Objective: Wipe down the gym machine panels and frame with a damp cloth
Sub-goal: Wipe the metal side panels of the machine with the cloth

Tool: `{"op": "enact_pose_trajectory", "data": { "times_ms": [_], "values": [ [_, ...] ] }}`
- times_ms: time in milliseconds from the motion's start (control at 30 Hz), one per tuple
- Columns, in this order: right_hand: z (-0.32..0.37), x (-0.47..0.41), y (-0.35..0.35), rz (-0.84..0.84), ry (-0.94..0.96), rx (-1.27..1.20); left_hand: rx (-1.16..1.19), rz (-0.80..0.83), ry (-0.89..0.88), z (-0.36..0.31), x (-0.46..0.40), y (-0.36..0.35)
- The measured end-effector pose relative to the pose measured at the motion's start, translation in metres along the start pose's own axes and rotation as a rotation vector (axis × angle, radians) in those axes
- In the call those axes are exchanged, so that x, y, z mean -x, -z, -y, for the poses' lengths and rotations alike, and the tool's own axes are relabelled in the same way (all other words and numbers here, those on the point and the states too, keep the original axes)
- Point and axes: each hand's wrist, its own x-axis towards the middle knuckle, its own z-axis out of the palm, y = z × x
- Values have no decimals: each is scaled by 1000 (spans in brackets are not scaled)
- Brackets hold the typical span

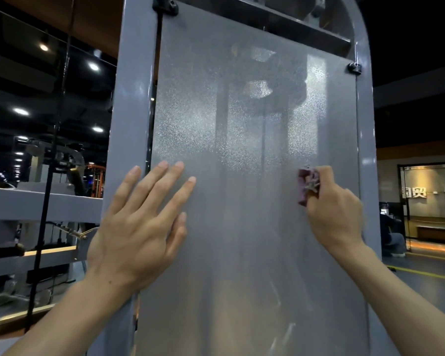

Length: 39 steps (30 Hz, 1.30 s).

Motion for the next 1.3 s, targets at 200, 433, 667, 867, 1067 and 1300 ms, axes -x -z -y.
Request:
{"op": "enact_pose_trajectory", "data": {
  "times_ms": [200,433,667,867,1067,1300],
  "values": [
    [30,12,-6,10,300,-10,-29,-8,-13,0,0,-1],
    [-51,4,2,42,-117,56,-32,-16,-12,-1,0,-1],
    [-27,15,0,22,227,-1,-50,-45,-19,-1,-1,-2],
    [-101,5,6,68,-174,152,-42,-49,-14,-1,-1,-2],
    [-77,13,2,87,-126,101,-45,-54,-8,-1,0,-4],
    [-113,11,11,103,-144,166,-43,-79,-17,0,-1,-6]
  ]
}}
